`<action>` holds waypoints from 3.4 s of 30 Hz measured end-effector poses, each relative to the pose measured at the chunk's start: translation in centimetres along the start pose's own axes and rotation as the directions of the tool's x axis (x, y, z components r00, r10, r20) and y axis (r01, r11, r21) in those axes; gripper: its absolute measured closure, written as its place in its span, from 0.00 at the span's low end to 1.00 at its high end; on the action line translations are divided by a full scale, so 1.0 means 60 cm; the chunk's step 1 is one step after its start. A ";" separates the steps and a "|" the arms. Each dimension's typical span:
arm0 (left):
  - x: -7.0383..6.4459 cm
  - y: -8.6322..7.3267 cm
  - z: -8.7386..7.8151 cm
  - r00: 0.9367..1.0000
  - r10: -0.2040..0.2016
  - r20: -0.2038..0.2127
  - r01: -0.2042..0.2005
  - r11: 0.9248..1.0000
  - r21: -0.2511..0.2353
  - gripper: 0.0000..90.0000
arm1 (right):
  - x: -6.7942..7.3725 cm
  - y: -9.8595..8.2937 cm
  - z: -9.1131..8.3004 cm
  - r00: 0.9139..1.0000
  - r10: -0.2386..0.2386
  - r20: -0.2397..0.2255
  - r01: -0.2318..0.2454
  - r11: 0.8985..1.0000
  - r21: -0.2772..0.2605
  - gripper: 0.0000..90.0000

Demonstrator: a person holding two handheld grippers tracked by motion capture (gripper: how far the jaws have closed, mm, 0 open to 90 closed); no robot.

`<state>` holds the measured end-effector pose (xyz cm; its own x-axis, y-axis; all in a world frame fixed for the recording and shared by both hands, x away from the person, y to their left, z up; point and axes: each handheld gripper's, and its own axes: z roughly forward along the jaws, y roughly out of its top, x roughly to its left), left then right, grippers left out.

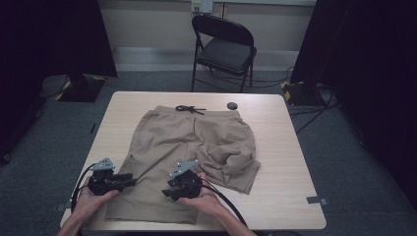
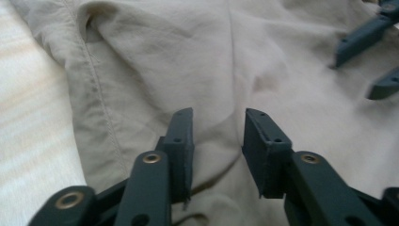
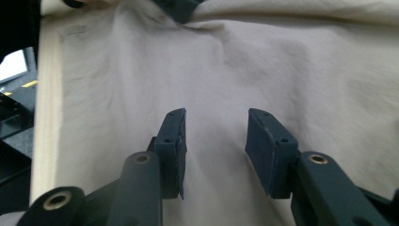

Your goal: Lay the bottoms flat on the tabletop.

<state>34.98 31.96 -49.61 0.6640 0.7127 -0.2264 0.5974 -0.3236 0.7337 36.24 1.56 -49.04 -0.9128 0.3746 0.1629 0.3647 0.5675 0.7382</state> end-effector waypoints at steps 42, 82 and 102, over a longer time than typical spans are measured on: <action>0.081 0.035 0.014 0.970 -0.125 -0.208 0.110 0.991 -0.082 0.59 | 0.110 -0.010 0.027 0.989 -0.096 -0.116 0.097 0.995 0.006 0.52; -0.045 0.045 0.068 0.977 0.128 -0.170 -0.121 0.991 0.049 0.21 | -0.120 -0.200 -0.264 0.921 0.172 0.349 -0.167 0.985 -0.043 0.42; -0.036 0.039 0.070 0.970 0.142 -0.196 -0.138 0.990 0.033 0.16 | -0.112 -0.156 -0.262 0.933 0.194 0.303 -0.150 0.975 -0.164 0.97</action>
<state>36.87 27.06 -50.09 0.6411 0.7674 0.0097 0.5147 -0.4392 0.7364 36.09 -17.83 -46.76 -0.7251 0.6817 0.0970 0.4620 0.3771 0.8027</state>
